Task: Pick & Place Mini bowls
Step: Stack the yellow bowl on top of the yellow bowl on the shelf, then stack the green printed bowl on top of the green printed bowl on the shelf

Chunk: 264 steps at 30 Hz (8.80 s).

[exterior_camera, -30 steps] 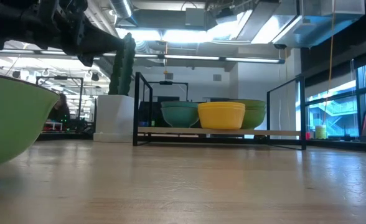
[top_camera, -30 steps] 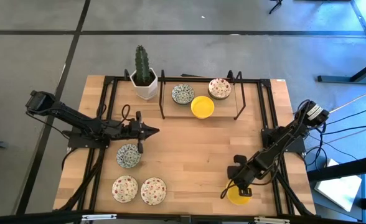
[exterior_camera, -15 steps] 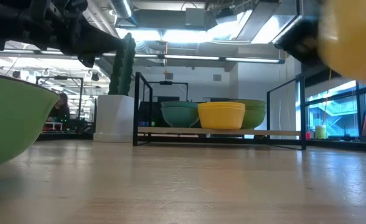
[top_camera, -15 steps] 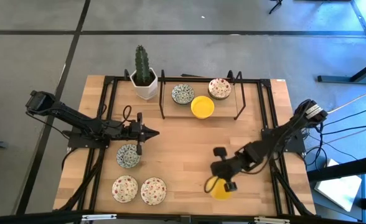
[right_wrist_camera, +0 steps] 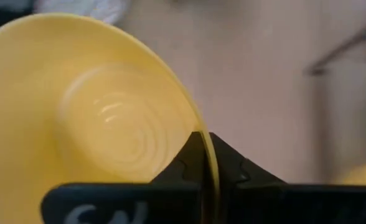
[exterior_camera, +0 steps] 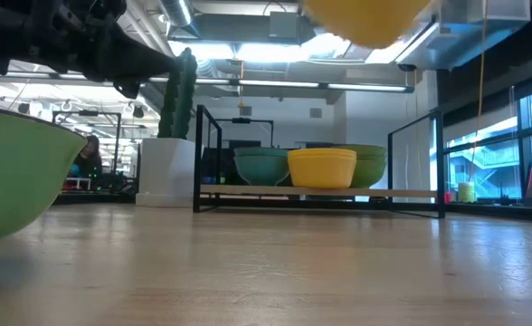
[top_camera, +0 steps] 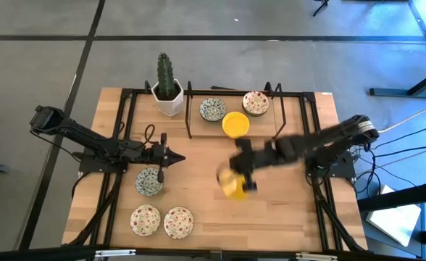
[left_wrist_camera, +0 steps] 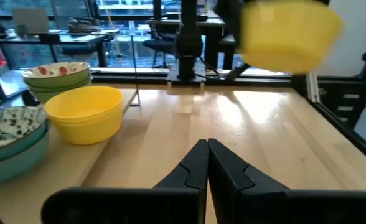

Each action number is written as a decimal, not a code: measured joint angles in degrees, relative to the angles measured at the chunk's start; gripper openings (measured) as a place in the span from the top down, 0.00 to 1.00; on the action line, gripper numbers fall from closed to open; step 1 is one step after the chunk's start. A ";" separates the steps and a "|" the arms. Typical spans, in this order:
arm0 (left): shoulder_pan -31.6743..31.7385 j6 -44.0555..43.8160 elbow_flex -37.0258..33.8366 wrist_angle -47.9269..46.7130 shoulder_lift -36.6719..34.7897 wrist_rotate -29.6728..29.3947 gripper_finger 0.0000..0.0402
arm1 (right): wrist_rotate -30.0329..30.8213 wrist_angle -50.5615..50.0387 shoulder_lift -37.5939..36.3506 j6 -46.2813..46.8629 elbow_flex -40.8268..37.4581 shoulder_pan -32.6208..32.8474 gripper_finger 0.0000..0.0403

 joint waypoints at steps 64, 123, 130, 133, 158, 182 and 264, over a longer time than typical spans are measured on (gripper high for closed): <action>0.02 -2.63 0.00 -7.54 0.01 -14.75 0.99 | -22.50 -14.46 10.88 -17.47 17.26 -49.12 0.98; 0.02 -5.75 0.00 -4.83 0.01 -13.04 0.99 | -18.97 -14.82 13.26 -15.69 11.97 -46.52 0.98; 0.02 -4.00 0.00 -4.96 0.01 -13.07 0.99 | -18.79 -15.51 16.24 -15.04 11.95 -46.65 0.98; 0.02 -3.80 0.00 -4.98 0.01 -13.06 0.99 | -18.34 -15.56 17.46 -15.07 11.95 -46.62 0.98; 0.02 -5.41 0.00 -4.76 0.01 -13.07 0.99 | -15.90 -16.00 21.46 -18.55 11.95 -46.61 0.77; 0.02 -5.95 0.00 -3.85 0.01 -13.04 0.99 | -15.84 -18.26 21.35 -17.76 16.67 -45.86 0.66; -3.94 19.87 -0.02 -0.98 -0.08 -4.78 0.99 | -28.12 42.03 -53.80 -14.86 -52.98 -18.89 0.99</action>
